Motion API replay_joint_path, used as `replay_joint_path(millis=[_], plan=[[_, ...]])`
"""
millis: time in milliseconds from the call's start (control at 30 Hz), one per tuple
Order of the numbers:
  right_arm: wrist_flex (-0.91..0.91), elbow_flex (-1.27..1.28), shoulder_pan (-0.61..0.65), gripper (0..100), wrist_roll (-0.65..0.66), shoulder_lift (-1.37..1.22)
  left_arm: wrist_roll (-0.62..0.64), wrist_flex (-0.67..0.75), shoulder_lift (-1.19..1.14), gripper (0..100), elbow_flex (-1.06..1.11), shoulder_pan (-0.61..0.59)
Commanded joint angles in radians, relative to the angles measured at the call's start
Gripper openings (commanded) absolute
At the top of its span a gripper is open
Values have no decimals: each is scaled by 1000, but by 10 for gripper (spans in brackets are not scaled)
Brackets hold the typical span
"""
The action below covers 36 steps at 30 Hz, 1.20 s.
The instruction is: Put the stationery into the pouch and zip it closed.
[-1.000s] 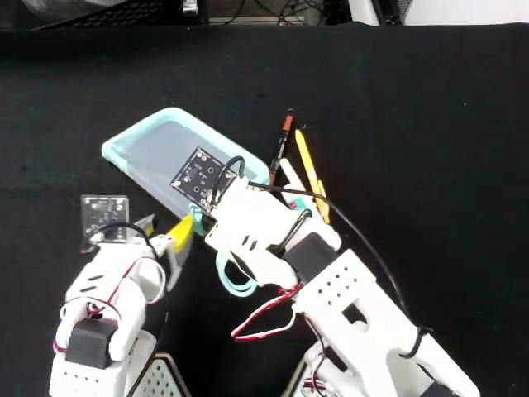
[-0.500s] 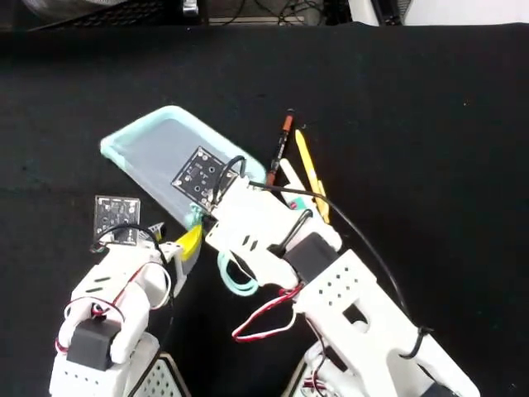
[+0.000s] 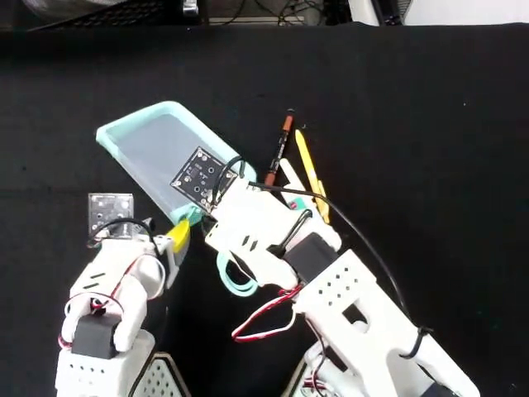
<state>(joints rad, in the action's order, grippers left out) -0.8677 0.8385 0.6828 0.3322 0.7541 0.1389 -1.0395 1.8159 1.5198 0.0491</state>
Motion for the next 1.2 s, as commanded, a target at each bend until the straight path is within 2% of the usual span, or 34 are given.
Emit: replay_joint_path(millis=[0,167,233,300,333,467,600,733,1000,1167], plan=[[17,-48,-8,12,-5,27,-12,21,3,226,-8,-24],[17,-48,-8,12,-5,24,-12,21,5,217,-18,-22],[17,-42,-12,12,-5,25,-11,21,5,148,-28,-27],[17,-36,-14,12,-5,25,-23,31,6,31,-51,-30],[17,-35,-14,12,-3,25,-40,38,5,24,-58,-31],[15,-33,-23,12,-3,27,-14,48,6,30,-62,-31],[3,-41,-106,12,-3,28,3,44,6,29,-90,-33],[-68,-88,-163,12,-2,28,3,46,6,29,-133,-93],[-183,-173,-161,12,44,28,5,46,6,29,-133,-137],[-175,-202,-68,12,48,27,0,38,5,32,-128,-116]])
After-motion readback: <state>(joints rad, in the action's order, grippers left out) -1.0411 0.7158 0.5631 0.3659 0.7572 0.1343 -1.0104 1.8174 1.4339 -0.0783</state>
